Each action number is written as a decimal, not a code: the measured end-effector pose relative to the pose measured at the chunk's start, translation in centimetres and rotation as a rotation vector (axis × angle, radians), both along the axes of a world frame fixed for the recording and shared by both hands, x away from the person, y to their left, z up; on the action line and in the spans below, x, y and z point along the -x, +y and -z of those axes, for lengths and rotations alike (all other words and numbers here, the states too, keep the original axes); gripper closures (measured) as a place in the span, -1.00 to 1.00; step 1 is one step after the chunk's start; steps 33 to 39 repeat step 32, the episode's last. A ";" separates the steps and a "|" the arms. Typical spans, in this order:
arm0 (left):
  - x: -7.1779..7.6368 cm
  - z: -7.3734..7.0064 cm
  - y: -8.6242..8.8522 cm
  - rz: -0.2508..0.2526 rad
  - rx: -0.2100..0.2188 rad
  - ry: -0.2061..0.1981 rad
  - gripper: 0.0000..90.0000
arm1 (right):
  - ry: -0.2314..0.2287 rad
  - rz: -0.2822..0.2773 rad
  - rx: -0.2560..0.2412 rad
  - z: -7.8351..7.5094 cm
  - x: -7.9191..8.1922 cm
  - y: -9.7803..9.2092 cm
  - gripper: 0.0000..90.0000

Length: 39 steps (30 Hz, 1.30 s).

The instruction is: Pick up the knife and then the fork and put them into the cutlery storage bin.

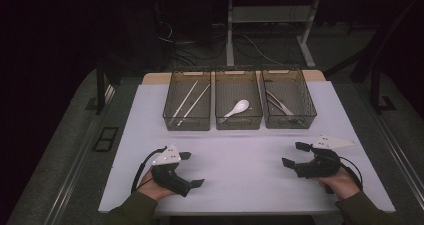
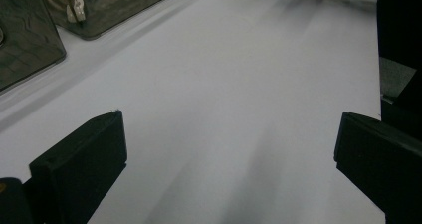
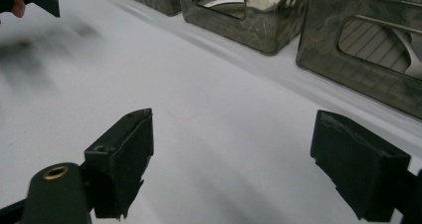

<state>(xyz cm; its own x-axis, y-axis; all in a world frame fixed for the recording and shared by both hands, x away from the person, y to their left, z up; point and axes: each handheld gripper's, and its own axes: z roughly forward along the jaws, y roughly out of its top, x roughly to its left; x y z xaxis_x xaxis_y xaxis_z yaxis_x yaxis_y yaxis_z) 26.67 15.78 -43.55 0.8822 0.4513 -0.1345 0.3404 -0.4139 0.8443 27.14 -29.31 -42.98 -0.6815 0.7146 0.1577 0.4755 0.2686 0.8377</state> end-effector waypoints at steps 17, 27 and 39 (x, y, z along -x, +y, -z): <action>0.1 -0.1 0.0 -0.003 -0.001 0.001 -1.00 | 0.017 0.011 0.021 1.1 1.3 -0.6 -0.67; 0.1 -0.1 0.0 -0.004 -0.002 -0.001 -1.00 | 0.010 0.013 0.027 1.1 1.3 -0.7 -0.67; 0.1 -0.1 0.0 -0.005 -0.005 -0.002 -1.00 | 0.008 0.010 0.033 1.1 1.3 -0.7 -0.67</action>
